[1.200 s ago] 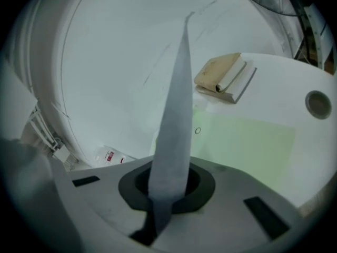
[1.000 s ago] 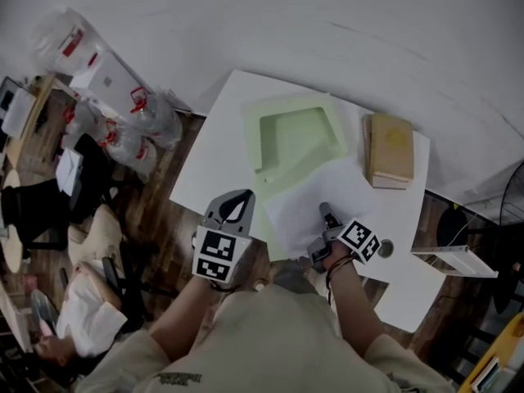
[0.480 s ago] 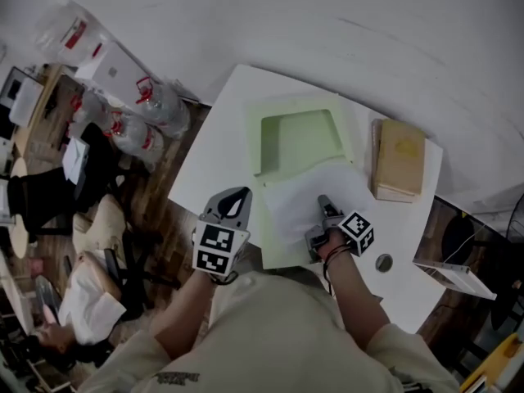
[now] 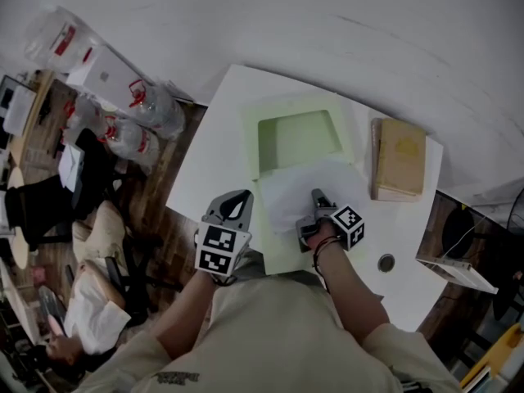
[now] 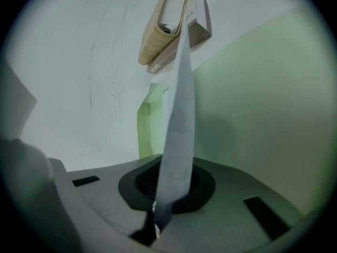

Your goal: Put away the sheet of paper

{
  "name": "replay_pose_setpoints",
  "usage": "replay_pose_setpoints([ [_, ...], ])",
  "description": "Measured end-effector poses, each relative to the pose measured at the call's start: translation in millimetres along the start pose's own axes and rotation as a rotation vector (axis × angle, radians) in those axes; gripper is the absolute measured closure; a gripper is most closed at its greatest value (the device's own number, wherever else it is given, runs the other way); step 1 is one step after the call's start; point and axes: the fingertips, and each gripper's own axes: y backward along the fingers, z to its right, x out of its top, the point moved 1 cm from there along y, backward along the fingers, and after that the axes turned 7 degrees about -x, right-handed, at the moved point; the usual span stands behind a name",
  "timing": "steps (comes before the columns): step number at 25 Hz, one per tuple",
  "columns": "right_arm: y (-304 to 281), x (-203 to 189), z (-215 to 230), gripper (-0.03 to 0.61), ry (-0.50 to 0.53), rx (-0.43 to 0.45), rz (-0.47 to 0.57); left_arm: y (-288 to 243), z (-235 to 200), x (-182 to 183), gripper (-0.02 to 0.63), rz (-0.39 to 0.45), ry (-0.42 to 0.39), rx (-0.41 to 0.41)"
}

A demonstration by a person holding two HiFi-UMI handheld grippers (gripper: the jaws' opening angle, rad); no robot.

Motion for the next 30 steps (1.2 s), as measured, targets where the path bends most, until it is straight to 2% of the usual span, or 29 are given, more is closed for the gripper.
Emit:
replay_pose_setpoints([
  [14, -53, 2, -23, 0.555, -0.051, -0.045, 0.147, -23, -69, -1, 0.592, -0.004, 0.024, -0.099],
  [22, -85, 2, -39, 0.555, -0.061, -0.051, 0.169, -37, -95, -2, 0.592, -0.019, 0.027, -0.141],
  [30, -121, 9, -54, 0.555, -0.06, -0.051, 0.189, -48, -111, 0, 0.592, -0.036, -0.004, -0.182],
])
